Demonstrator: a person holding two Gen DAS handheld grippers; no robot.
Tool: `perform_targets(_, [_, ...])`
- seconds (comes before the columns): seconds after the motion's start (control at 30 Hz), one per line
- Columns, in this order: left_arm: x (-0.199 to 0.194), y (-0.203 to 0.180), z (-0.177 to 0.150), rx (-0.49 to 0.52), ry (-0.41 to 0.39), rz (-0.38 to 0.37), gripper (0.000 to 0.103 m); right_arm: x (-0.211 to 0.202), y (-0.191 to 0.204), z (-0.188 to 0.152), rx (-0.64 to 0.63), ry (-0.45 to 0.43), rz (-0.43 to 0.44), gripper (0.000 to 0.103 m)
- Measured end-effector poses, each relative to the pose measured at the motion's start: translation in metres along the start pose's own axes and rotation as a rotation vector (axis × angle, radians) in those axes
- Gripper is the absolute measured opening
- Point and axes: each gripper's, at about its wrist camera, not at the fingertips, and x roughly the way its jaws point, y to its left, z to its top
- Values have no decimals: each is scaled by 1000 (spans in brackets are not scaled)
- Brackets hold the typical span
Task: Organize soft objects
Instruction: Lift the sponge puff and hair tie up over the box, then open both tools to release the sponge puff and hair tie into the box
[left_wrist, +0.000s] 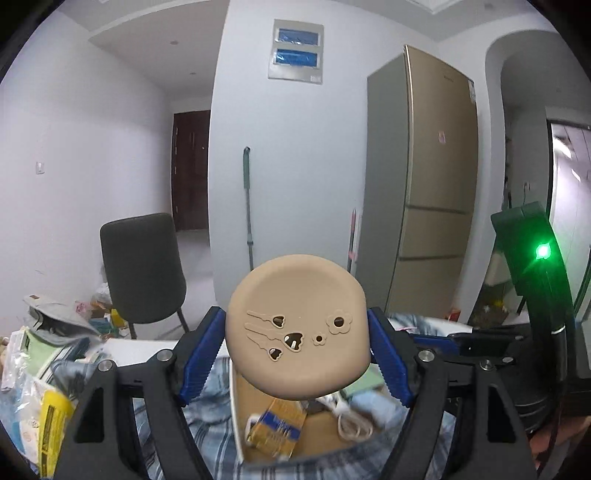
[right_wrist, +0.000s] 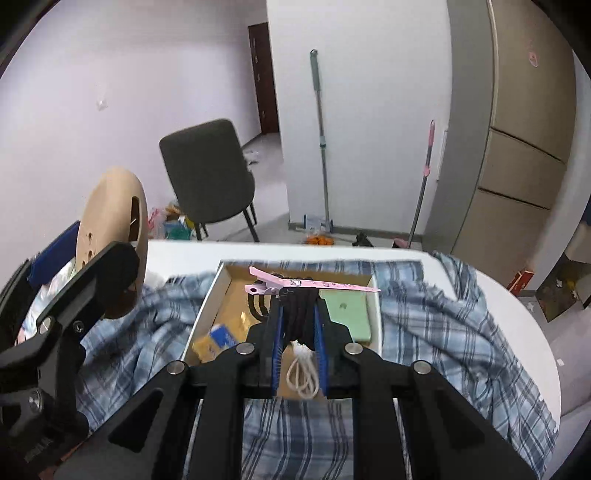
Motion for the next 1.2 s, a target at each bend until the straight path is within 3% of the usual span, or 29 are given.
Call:
perform_targets(0.3, [36, 4, -3, -17, 15, 31, 79, 27, -17, 8, 34, 9, -6, 15])
perform_targets(0.77, [86, 19, -42, -27, 146, 54, 79, 122, -14, -39, 18, 261, 34, 16])
perform_targets(0.83, [91, 22, -45, -31, 171, 27, 79, 129, -15, -41, 22, 292, 39, 22])
perform_targets(0.87, [92, 23, -47, -31, 178, 28, 79, 131, -16, -42, 28, 301, 46, 35])
perform_targets(0.9, [95, 23, -48, -26, 191, 36, 79, 132, -17, -43, 32, 308, 49, 56])
perform_targets(0.93, [97, 24, -49, -22, 203, 39, 79, 131, -18, -44, 35, 301, 51, 62])
perform_targets(1.2, [102, 19, -53, -14, 236, 37, 79, 114, -25, -38, 45, 263, 30, 63])
